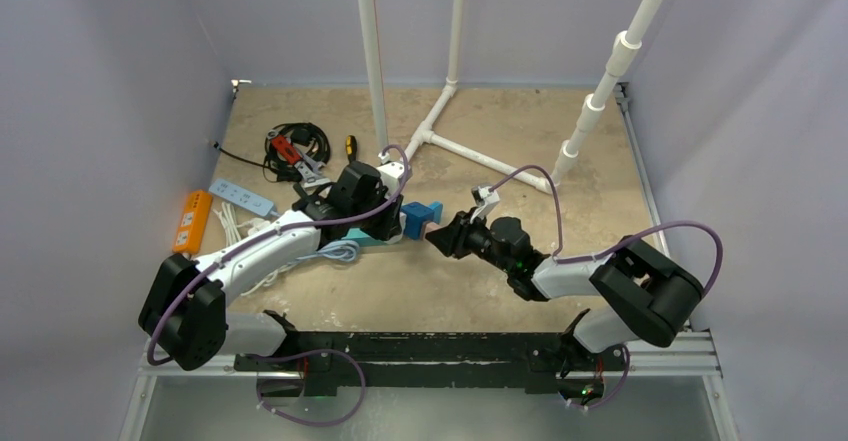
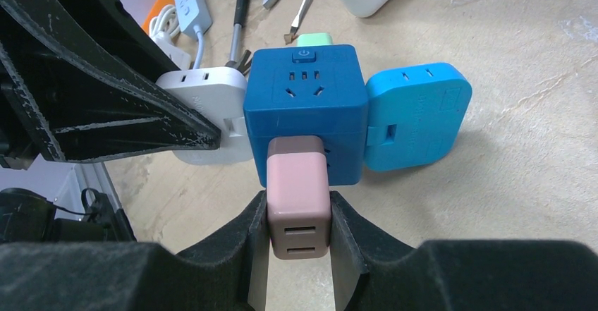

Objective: Pull the plug off the socket
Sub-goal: Remove the plug from the socket.

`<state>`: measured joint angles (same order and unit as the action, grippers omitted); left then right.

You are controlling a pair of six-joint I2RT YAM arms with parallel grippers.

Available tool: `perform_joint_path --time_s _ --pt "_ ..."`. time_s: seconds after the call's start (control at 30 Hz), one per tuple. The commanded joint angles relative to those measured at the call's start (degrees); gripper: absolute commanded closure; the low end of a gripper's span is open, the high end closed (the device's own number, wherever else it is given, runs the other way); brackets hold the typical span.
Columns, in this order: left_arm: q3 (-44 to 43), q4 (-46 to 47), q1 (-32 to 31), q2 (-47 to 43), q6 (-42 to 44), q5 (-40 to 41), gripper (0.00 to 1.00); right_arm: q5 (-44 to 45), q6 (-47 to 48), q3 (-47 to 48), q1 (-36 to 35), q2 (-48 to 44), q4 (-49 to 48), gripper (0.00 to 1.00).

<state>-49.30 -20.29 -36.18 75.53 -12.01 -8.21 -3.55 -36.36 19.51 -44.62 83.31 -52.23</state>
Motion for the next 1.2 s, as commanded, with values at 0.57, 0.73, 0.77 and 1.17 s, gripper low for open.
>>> perform_joint_path --time_s 0.57,0.73,0.77,1.17 --pt "-1.81 -1.10 1.37 -3.87 1.90 -3.05 1.00 5.79 -0.02 0.53 0.64 0.83 2.63 1.00" --pt "-2.01 -2.35 1.86 -3.67 0.79 5.25 1.00 6.05 -0.29 0.44 0.67 0.70 2.71 1.00" --pt "-2.03 -2.56 1.90 -3.79 0.67 6.54 1.00 6.08 -0.29 0.44 0.64 0.71 2.71 1.00" --pt "-1.29 0.96 2.01 -5.28 3.09 -11.78 1.00 6.23 -0.20 0.54 0.66 0.54 3.19 1.00"
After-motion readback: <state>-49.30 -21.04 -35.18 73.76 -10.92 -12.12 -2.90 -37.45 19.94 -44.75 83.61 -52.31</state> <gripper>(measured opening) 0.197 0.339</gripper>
